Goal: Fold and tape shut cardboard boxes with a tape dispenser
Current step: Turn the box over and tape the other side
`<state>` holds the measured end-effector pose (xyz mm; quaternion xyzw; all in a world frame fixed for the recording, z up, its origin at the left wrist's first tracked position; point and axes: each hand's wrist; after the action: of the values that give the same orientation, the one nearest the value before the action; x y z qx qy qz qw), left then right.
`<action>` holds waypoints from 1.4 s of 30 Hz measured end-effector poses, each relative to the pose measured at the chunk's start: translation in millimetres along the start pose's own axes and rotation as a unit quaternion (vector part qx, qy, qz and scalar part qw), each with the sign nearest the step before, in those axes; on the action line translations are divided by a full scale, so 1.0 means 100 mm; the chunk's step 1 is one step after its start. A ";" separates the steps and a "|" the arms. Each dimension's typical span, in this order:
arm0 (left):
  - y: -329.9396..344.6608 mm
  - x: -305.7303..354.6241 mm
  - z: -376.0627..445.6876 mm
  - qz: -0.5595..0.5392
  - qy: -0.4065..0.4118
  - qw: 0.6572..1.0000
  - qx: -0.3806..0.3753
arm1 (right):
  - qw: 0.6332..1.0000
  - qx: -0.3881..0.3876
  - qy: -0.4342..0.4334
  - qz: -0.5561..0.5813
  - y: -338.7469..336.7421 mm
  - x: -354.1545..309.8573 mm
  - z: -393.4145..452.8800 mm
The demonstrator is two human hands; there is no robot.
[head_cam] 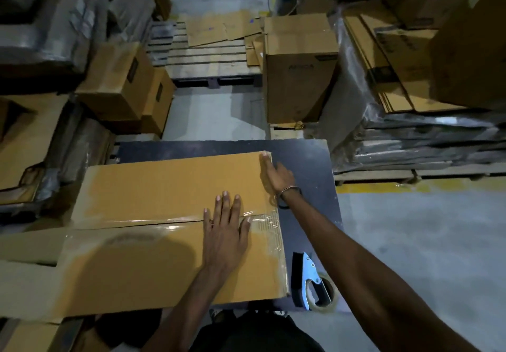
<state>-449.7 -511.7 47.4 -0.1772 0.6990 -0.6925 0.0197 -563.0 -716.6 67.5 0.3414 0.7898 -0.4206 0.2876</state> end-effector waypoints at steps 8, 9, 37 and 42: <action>-0.05 0.08 0.07 -0.003 -0.021 1.000 0.007 | 0.988 0.016 -0.115 -0.101 0.06 -0.30 0.40; -0.06 0.09 0.07 -0.004 -0.022 1.000 0.008 | 0.992 0.007 -0.089 -0.093 0.02 -0.31 0.54; -0.19 -1.00 -0.08 0.005 0.081 0.996 -0.041 | 0.971 0.119 -0.030 -0.204 0.29 0.27 -0.93; -0.23 -0.56 0.36 -0.002 0.050 0.997 -0.060 | 0.960 0.163 -0.021 -0.225 -0.02 0.01 -0.45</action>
<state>-382.5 -530.7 55.8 -0.1444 0.7392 -0.6573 -0.0276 -572.6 -677.9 89.2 0.1880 0.7607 -0.6048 0.1423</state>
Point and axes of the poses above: each hand's wrist, its own z-axis towards the middle knuckle, its own y-axis out of the palm, x = y × z
